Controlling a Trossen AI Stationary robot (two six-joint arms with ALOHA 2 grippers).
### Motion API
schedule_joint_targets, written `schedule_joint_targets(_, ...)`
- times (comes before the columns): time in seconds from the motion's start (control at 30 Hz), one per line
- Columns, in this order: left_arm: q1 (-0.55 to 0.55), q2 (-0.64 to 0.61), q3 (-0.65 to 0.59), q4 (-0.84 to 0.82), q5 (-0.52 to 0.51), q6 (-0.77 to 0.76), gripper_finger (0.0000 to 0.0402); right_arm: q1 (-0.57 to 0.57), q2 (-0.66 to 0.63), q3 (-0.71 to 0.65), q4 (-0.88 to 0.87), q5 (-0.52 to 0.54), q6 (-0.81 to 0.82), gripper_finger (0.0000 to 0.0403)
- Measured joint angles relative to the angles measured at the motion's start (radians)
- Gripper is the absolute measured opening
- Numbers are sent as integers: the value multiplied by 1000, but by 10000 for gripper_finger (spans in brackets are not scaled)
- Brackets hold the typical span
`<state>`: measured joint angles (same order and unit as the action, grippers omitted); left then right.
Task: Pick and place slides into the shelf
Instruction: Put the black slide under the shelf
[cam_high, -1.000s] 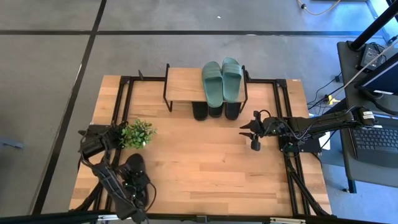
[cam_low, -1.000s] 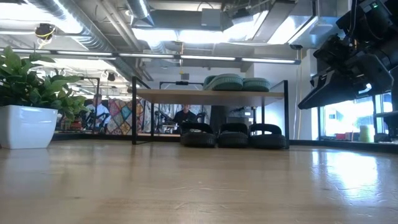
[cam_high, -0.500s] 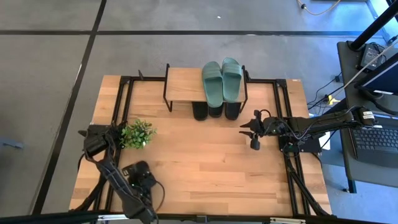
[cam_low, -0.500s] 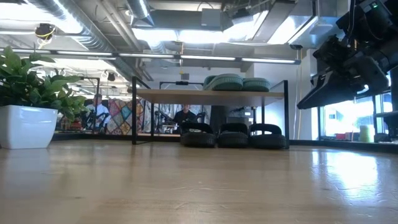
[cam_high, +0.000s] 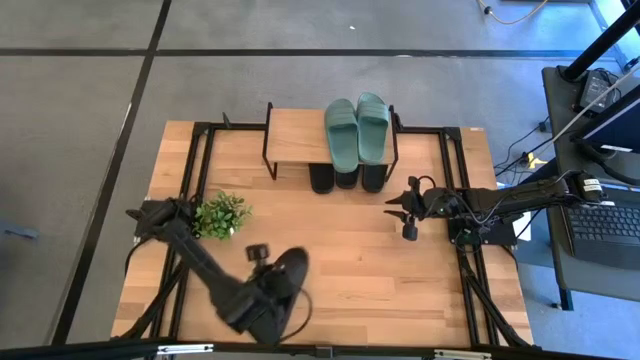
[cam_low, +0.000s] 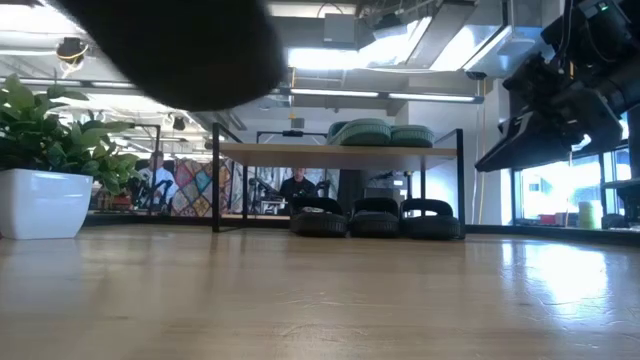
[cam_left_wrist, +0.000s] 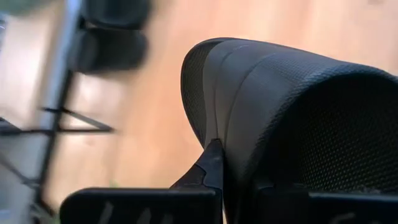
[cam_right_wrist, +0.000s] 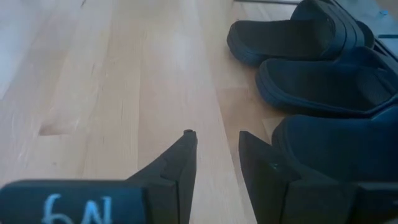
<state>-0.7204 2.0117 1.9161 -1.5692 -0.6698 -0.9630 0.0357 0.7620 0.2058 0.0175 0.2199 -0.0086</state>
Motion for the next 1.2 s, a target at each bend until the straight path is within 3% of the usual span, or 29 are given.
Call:
schedule_joint_targets(0.3,305,1,-51,-3,-43,202,4,0,0,0,30,0,-1,122)
schedule_joint_targets(0.43,387,1,-101,-2,-153,318,4,0,0,0,30,0,-1,122)
schedule_joint_targets(0.67,519,1,-223,1,-178,346,3,0,0,0,23,0,5,122)
schedule_joint_targets(0.87,601,1,-326,96,-175,354,3,0,0,0,19,-1,30,122)
schedule_joint_targets(1.1,634,1,-409,356,-113,518,3,0,0,0,7,-1,30,122)
schedule_joint_targets(1.2,648,2,-433,380,-111,527,3,0,0,0,6,-1,30,122)
